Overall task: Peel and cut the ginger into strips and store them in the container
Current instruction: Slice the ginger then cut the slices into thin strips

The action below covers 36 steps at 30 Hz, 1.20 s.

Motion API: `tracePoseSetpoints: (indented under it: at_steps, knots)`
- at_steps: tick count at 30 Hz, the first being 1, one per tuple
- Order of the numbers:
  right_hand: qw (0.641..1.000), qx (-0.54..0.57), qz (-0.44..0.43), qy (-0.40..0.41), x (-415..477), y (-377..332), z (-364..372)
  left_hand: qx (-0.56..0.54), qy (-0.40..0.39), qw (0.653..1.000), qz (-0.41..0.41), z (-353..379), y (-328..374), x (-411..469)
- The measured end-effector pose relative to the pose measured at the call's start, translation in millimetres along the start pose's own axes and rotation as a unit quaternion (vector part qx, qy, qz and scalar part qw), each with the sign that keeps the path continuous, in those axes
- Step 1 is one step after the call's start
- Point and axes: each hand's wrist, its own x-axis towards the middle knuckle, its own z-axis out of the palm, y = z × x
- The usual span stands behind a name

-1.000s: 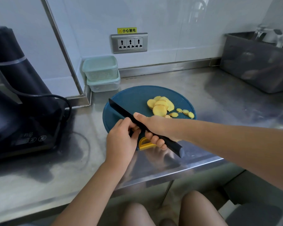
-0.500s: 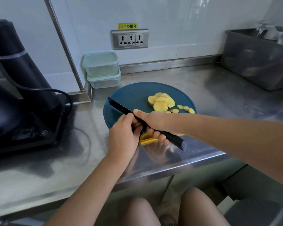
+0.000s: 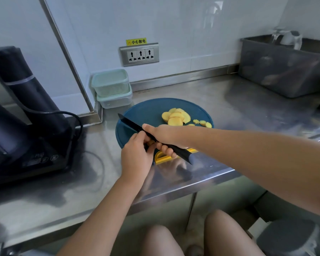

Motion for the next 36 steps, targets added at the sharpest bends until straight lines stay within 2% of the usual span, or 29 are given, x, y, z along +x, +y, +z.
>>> tracePoseSetpoints:
  at_steps: [8, 13, 21, 27, 31, 36]
  knots:
    - [0.995, 0.096, 0.018, -0.024, -4, 14, -19, -0.012, -0.001, 1.0, 0.0, -2, 2, -3]
    - [0.99, 0.128, -0.002, -0.054, -9, 17, -24, -0.014, 0.006, 1.0, 0.015, -1, -2, -3]
    - [0.996, 0.064, -0.011, -0.068, -23, 9, -23, -0.007, 0.02, 0.999, 0.028, -2, -3, -3]
    - [0.995, 0.058, -0.012, -0.074, -25, 13, -19, -0.012, 0.019, 0.999, 0.03, 0, -2, -4]
    - [0.997, 0.041, -0.011, -0.057, -28, 12, -16, -0.005, 0.017, 0.999, 0.032, 0, -3, -4]
    - [1.0, 0.0, -0.003, -0.009, -29, 11, -9, 0.018, 0.026, 0.997, 0.077, -3, 2, -6]
